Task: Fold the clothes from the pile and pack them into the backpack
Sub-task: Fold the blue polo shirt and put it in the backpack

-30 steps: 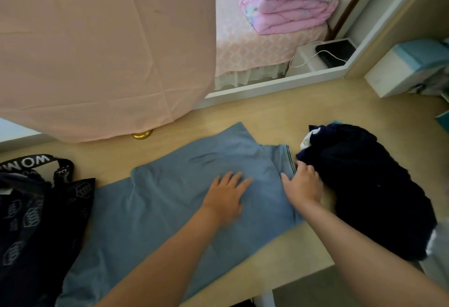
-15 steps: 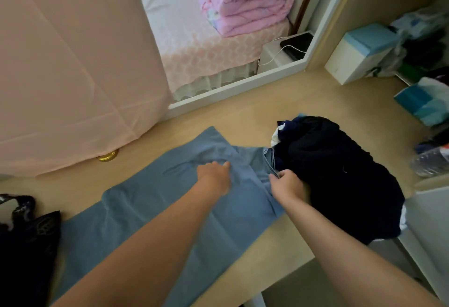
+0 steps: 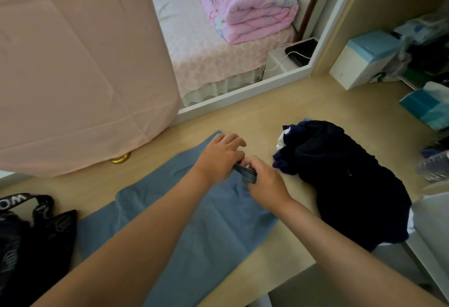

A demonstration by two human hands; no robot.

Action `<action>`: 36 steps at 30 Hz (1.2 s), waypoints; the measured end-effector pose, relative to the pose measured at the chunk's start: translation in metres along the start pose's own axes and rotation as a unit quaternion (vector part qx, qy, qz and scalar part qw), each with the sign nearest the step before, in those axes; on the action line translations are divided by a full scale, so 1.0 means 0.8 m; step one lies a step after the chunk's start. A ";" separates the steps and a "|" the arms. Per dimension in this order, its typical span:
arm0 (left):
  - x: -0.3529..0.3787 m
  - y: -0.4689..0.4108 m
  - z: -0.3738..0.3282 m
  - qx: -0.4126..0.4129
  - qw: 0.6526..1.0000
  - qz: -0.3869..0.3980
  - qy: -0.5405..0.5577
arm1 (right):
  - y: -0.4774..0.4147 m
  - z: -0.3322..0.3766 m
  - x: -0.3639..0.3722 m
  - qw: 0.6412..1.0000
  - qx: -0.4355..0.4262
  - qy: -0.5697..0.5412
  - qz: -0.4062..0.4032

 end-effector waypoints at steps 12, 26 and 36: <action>0.063 0.162 0.006 -0.205 0.952 0.226 0.026 | 0.073 -0.028 0.072 0.947 0.040 0.163 0.275; 0.089 0.145 -0.042 -0.187 0.945 0.257 0.082 | 0.090 -0.040 0.077 0.922 -0.051 0.207 0.323; 0.081 0.030 -0.035 -0.059 0.978 0.196 0.025 | 0.067 -0.090 0.038 0.949 0.205 0.175 0.161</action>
Point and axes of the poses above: each hand's wrist, its own y-axis away from the middle knuckle, its own x-axis out of the palm, z = x × y, the point moved 6 cm from there along -y, towards the middle knuckle, and after that the axes turned 2 degrees about y, right-handed, at the moved point
